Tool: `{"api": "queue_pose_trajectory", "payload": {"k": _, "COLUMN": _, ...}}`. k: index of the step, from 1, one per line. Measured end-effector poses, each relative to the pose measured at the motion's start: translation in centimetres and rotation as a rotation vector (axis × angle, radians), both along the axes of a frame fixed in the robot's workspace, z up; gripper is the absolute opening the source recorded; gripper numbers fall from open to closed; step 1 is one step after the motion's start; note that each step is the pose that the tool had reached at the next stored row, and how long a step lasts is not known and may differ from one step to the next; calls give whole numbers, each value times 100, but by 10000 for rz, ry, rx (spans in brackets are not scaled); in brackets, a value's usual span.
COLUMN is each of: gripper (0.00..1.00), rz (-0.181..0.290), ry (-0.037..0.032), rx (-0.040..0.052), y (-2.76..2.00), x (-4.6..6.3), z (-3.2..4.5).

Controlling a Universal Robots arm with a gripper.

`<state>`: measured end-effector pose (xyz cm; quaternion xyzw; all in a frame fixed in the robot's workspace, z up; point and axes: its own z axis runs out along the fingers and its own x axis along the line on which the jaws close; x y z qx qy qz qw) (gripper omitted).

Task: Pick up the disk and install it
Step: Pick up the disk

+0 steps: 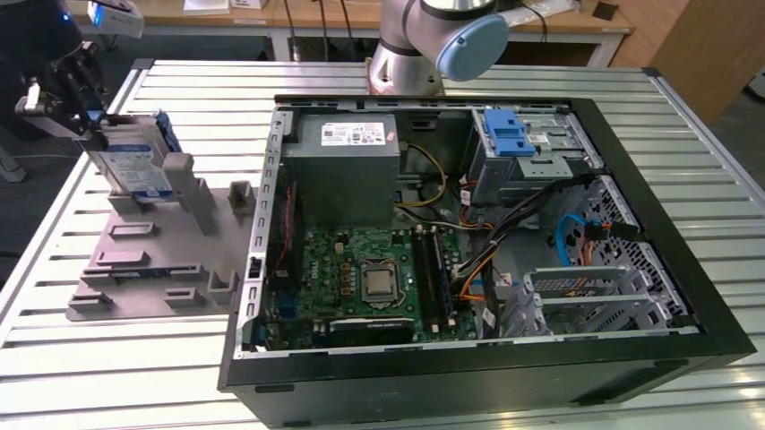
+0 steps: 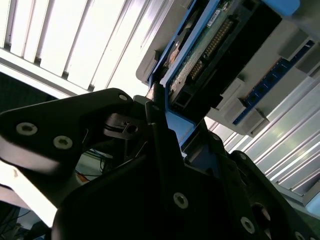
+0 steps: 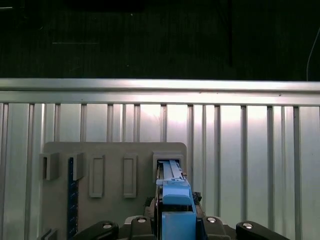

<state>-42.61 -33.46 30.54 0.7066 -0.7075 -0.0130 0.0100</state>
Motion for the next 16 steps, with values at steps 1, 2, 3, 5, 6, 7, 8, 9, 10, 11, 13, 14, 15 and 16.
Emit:
{"api": "queue_pose_trajectory", "payload": {"k": 1, "gripper": 36, "rz": 0, "ry": 0, "rx": 0, "y": 0, "x": 0, "z": 4}}
{"api": "queue_pose_trajectory", "payload": {"k": 2, "gripper": 36, "rz": 0, "ry": 0, "rx": 0, "y": 0, "x": 0, "z": 7}}
{"api": "queue_pose_trajectory", "payload": {"k": 3, "gripper": 36, "rz": 0, "ry": 0, "rx": 0, "y": 0, "x": 0, "z": 12}}
{"api": "queue_pose_trajectory", "payload": {"k": 5, "gripper": 36, "rz": 0, "ry": 1, "rx": 1, "y": 0, "x": 0, "z": 21}}
{"api": "queue_pose_trajectory", "payload": {"k": 6, "gripper": 36, "rz": 0, "ry": 2, "rx": 1, "y": 0, "x": 0, "z": 29}}
{"api": "queue_pose_trajectory", "payload": {"k": 7, "gripper": 36, "rz": 0, "ry": 0, "rx": 2, "y": 0, "x": 0, "z": 35}}
{"api": "queue_pose_trajectory", "payload": {"k": 8, "gripper": 36, "rz": 0, "ry": 1, "rx": 3, "y": 0, "x": 0, "z": 42}}
{"api": "queue_pose_trajectory", "payload": {"k": 9, "gripper": 36, "rz": 0, "ry": -1, "rx": 5, "y": 0, "x": 0, "z": 50}}
{"api": "queue_pose_trajectory", "payload": {"k": 10, "gripper": 36, "rz": 0, "ry": 0, "rx": 4, "y": 0, "x": 0, "z": 59}}
{"api": "queue_pose_trajectory", "payload": {"k": 11, "gripper": 36, "rz": 0, "ry": 1, "rx": 4, "y": 0, "x": 0, "z": 69}}
{"api": "queue_pose_trajectory", "payload": {"k": 13, "gripper": 36, "rz": 0, "ry": 0, "rx": 5, "y": 0, "x": 0, "z": 85}}
{"api": "queue_pose_trajectory", "payload": {"k": 14, "gripper": 36, "rz": 0, "ry": 0, "rx": 5, "y": 0, "x": 0, "z": 91}}
{"api": "queue_pose_trajectory", "payload": {"k": 15, "gripper": 36, "rz": 0, "ry": -1, "rx": 5, "y": 0, "x": 0, "z": 96}}
{"api": "queue_pose_trajectory", "payload": {"k": 16, "gripper": 36, "rz": 0, "ry": -1, "rx": 5, "y": 0, "x": 0, "z": 100}}
